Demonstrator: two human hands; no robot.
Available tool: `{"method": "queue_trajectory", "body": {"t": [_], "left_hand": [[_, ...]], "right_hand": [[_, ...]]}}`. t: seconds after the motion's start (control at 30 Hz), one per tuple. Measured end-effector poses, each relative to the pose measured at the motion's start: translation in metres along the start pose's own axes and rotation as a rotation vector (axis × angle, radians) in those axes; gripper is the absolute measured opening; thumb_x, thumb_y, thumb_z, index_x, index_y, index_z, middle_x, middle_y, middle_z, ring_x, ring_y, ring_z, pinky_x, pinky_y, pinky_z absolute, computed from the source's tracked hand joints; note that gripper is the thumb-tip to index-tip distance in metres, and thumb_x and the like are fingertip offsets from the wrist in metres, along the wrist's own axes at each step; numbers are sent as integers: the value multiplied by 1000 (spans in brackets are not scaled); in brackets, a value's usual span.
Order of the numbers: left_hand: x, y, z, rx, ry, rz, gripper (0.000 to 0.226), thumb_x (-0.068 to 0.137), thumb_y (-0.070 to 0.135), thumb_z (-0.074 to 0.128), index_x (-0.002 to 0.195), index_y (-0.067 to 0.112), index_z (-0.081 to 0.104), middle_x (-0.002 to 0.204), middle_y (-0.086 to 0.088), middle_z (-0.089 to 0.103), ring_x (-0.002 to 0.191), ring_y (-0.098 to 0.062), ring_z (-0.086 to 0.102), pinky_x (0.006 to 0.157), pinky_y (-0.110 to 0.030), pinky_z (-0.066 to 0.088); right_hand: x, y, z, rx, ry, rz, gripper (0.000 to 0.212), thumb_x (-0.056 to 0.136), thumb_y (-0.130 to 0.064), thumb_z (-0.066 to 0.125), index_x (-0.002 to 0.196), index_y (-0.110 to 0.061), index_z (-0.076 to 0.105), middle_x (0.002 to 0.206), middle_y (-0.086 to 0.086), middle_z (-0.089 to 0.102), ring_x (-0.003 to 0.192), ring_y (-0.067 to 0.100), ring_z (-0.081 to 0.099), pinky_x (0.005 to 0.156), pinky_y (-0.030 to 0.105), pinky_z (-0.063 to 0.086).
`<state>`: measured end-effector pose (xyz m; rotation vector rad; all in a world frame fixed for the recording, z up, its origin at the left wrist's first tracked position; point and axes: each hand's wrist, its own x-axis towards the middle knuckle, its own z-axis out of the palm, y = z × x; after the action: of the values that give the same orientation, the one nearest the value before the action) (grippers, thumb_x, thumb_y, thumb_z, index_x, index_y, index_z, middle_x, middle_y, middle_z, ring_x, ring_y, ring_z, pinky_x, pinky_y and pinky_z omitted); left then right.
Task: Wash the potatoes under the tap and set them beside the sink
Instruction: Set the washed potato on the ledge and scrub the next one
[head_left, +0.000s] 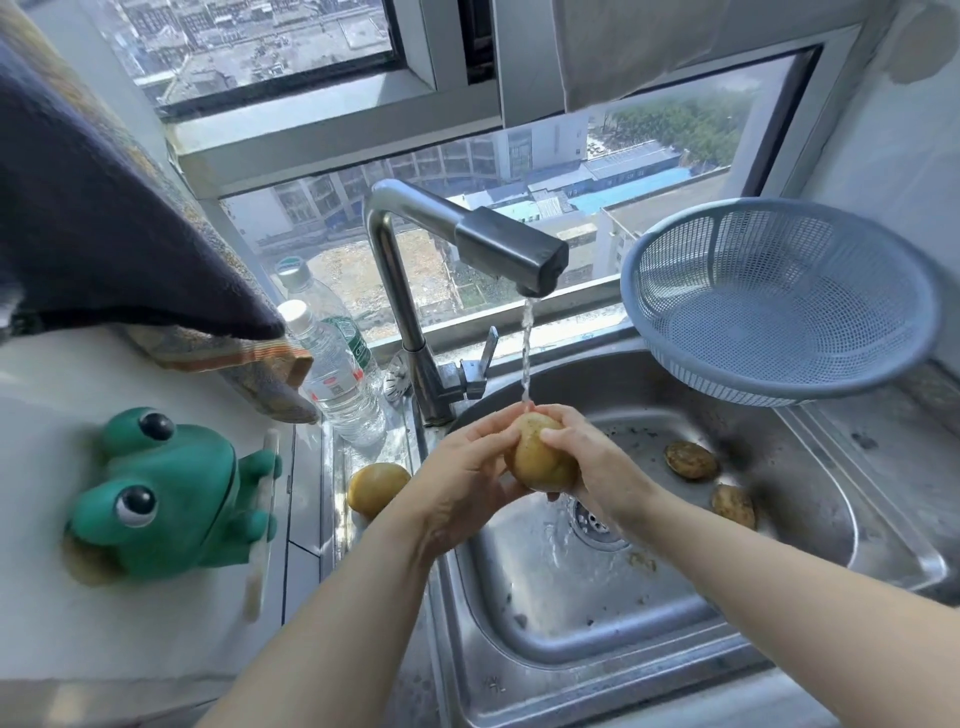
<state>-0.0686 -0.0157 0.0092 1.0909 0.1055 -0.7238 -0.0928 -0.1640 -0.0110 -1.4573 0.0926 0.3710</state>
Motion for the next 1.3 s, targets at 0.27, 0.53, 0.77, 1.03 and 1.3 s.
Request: {"method": "queue_trajectory", "body": {"t": [0.27, 0.53, 0.77, 1.03, 1.3], "left_hand": [[0, 2, 1, 202, 98, 77, 25, 96, 7, 52, 117, 9, 65, 123, -17, 63, 109, -30, 65, 85, -50, 56], [-1, 6, 7, 184, 30, 59, 34, 97, -2, 43, 101, 17, 72, 117, -14, 64, 103, -26, 66, 81, -43, 58], [5, 7, 11, 174, 70, 87, 28, 96, 0, 46, 113, 11, 64, 119, -18, 61, 98, -24, 66, 82, -44, 58], [8, 2, 15, 180, 235, 126, 23, 95, 24, 55, 107, 11, 70, 120, -20, 63, 98, -32, 66, 76, -44, 59], [0, -5, 8, 81, 321, 50, 30, 100, 26, 47, 123, 17, 63, 120, -11, 65, 94, -21, 64, 65, -29, 55]], "right_hand": [[4, 0, 0, -66, -7, -41, 39, 79, -37, 41, 116, -26, 49, 102, 4, 55, 82, 14, 55, 60, 24, 45], [3, -3, -6, -70, 2, -34, 43, 79, -38, 42, 119, -23, 48, 104, 6, 55, 84, 15, 54, 63, 26, 44], [6, -11, -10, -46, 15, -48, 24, 88, -32, 46, 111, -29, 49, 105, 5, 55, 87, 17, 54, 67, 29, 44], [6, -13, -7, -64, 1, -64, 24, 87, -33, 47, 111, -30, 49, 104, 2, 54, 86, 16, 55, 69, 29, 45], [11, -12, 1, 76, -22, 91, 18, 97, -26, 47, 113, -18, 51, 108, 11, 55, 80, 17, 57, 57, 23, 45]]}}
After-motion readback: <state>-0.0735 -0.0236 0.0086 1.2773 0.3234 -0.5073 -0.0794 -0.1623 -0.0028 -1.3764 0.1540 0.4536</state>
